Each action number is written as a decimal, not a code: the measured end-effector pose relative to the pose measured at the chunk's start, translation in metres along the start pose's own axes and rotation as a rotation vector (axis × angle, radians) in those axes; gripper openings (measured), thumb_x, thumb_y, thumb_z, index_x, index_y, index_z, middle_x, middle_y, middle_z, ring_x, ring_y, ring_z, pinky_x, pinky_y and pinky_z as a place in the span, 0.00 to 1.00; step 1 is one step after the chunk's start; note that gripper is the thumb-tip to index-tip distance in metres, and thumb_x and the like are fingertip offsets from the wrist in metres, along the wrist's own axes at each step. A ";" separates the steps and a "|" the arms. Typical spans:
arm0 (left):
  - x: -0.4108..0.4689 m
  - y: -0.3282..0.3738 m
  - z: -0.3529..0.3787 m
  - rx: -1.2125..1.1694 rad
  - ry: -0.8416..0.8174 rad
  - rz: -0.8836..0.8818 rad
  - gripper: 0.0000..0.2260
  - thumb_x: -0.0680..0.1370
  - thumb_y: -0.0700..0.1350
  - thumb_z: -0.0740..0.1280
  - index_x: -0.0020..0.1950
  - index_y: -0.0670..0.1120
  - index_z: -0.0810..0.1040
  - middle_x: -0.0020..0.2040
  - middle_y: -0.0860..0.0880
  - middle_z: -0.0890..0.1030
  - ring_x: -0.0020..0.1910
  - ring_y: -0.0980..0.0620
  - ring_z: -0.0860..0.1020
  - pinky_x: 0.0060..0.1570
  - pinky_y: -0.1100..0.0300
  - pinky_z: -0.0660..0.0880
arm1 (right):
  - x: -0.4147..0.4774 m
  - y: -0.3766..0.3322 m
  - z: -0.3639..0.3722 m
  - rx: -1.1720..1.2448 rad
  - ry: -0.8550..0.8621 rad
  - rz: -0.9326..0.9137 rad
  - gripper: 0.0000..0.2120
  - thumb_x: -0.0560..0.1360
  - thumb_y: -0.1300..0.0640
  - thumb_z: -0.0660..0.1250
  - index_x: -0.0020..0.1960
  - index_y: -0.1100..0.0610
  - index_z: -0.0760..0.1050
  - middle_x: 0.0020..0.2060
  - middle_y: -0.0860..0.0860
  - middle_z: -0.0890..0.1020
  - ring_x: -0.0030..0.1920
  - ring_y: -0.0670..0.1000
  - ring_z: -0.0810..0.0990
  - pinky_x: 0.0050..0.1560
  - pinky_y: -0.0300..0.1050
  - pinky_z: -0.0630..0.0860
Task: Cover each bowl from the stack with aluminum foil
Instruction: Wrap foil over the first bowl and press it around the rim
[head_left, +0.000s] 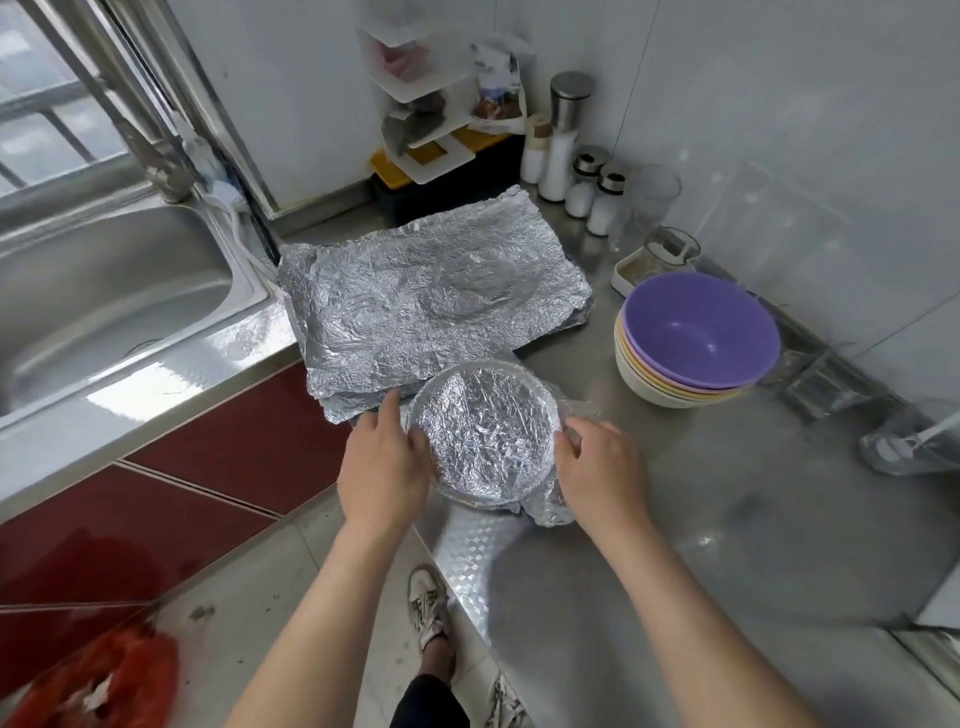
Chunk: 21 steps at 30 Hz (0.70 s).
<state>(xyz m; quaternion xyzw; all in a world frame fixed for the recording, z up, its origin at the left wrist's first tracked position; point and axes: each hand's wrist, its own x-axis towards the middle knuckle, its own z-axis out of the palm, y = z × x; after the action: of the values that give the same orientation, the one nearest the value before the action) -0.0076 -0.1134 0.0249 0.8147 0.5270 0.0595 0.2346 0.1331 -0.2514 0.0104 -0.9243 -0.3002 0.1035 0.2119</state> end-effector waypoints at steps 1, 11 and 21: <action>0.007 0.002 0.000 -0.029 -0.015 0.041 0.21 0.82 0.45 0.59 0.75 0.47 0.66 0.63 0.41 0.76 0.59 0.40 0.75 0.47 0.52 0.67 | -0.001 -0.002 0.001 -0.007 -0.029 0.025 0.11 0.79 0.55 0.60 0.45 0.59 0.77 0.45 0.58 0.80 0.45 0.57 0.75 0.45 0.49 0.68; -0.022 -0.007 -0.013 0.316 -0.085 -0.028 0.12 0.78 0.56 0.62 0.47 0.48 0.75 0.41 0.52 0.77 0.39 0.48 0.74 0.35 0.58 0.67 | 0.021 -0.005 -0.005 -0.014 -0.178 0.002 0.23 0.80 0.55 0.57 0.75 0.51 0.62 0.70 0.52 0.67 0.70 0.55 0.63 0.70 0.54 0.62; -0.010 0.002 0.031 -0.148 -0.010 0.148 0.20 0.80 0.42 0.63 0.73 0.48 0.69 0.73 0.42 0.67 0.68 0.41 0.69 0.60 0.48 0.71 | 0.017 0.010 0.018 0.721 -0.159 0.623 0.10 0.76 0.57 0.59 0.52 0.61 0.75 0.48 0.57 0.81 0.47 0.58 0.78 0.50 0.50 0.74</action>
<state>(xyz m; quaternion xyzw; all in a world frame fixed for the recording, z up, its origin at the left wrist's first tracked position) 0.0005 -0.1332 0.0002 0.8321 0.4583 0.1115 0.2917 0.1459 -0.2421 -0.0115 -0.8271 0.0305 0.3300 0.4540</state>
